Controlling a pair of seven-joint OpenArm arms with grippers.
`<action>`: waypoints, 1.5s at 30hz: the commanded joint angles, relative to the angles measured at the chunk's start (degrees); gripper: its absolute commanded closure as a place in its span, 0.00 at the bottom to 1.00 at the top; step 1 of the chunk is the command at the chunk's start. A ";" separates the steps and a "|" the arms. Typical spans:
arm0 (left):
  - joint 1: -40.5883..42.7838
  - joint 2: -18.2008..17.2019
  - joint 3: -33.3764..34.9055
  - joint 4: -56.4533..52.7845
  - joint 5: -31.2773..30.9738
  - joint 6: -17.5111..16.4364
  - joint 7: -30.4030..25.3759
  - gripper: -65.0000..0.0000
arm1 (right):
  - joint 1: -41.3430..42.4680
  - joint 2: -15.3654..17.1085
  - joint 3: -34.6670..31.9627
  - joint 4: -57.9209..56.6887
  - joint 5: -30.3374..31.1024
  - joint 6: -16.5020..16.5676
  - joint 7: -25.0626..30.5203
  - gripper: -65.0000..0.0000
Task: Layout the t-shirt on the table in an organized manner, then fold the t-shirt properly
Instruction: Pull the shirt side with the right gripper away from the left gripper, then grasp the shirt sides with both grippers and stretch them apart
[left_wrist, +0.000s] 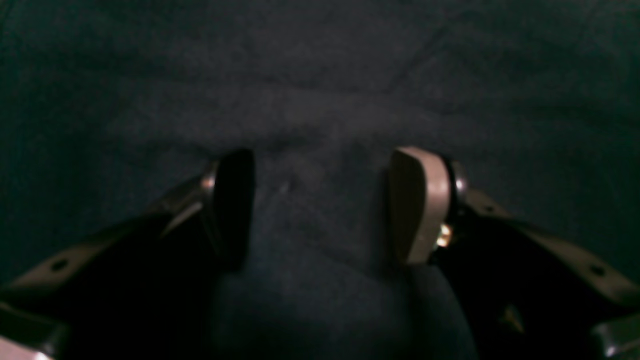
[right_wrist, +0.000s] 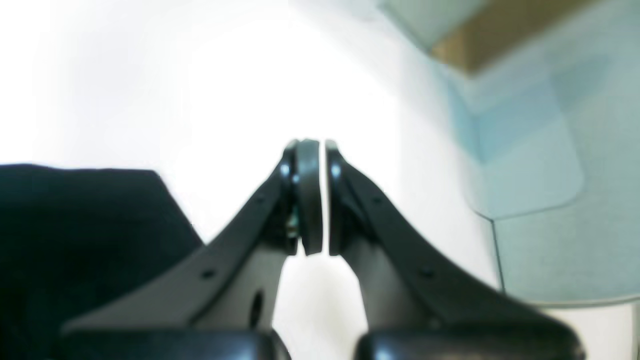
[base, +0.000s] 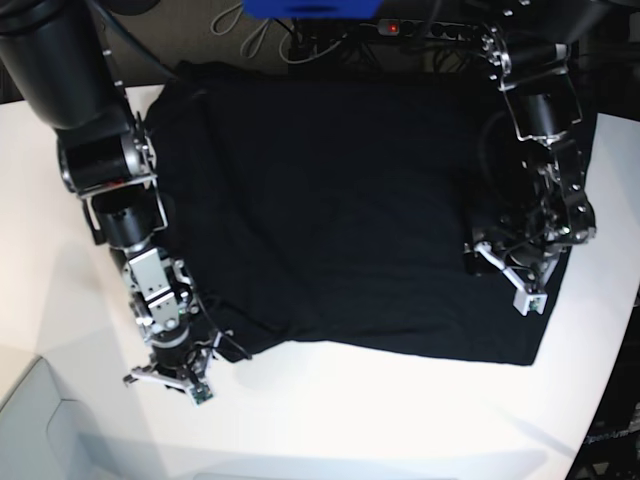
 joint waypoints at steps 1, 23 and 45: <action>-0.52 -0.38 0.07 0.31 0.34 0.27 0.83 0.36 | 1.76 -0.08 0.08 1.19 0.22 0.94 -0.19 0.97; -0.60 -0.46 0.07 0.40 0.34 0.27 0.74 0.36 | -21.01 4.85 5.71 38.82 0.31 33.55 -26.03 1.00; 0.54 -0.82 -0.19 0.66 0.34 0.36 0.83 0.36 | -5.18 8.98 8.08 3.65 0.31 -11.19 9.92 1.00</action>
